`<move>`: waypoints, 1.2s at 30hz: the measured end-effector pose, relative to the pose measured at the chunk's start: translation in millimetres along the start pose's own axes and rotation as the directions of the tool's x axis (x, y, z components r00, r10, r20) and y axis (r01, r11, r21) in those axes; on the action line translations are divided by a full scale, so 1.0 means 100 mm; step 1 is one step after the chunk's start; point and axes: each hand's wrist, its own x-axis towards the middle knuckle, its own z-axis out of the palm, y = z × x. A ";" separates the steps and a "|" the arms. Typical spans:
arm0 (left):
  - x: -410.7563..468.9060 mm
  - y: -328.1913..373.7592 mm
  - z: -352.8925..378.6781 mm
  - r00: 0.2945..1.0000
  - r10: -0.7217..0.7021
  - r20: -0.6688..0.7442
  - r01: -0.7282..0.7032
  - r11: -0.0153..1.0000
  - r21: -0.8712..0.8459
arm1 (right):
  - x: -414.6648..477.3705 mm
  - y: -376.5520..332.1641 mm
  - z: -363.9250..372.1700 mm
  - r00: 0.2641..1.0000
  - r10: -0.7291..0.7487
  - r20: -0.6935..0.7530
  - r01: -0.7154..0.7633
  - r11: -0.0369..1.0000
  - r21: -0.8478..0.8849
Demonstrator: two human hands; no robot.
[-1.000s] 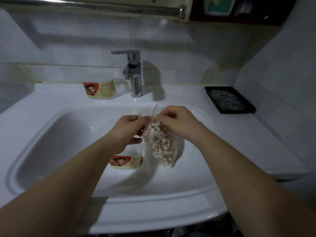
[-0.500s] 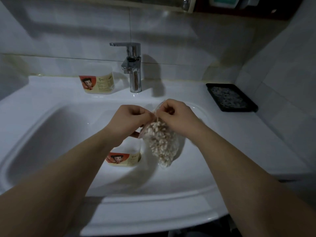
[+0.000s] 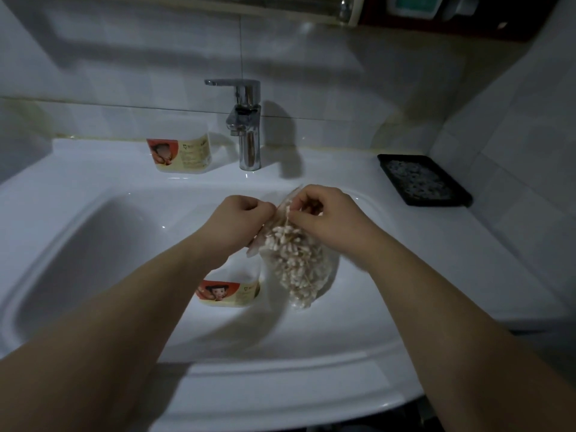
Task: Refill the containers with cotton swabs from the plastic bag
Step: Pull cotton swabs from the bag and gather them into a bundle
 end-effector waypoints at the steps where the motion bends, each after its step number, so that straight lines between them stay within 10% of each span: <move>1: 0.00 -0.01 0.00 1.000 0.004 0.009 -0.004 1.000 0.012 | 0.00 -0.01 0.00 1.000 -0.001 -0.005 0.001 1.000 -0.014; 13: -0.15 0.10 0.09 0.975 0.188 0.114 -0.187 0.982 -0.026 | 0.05 -0.07 -0.03 0.979 0.153 -0.131 -0.136 0.982 0.134; 36: -0.13 0.12 0.07 0.988 0.021 0.155 -0.003 0.993 -0.116 | 0.00 -0.13 -0.05 0.989 0.142 0.047 -0.148 0.973 0.179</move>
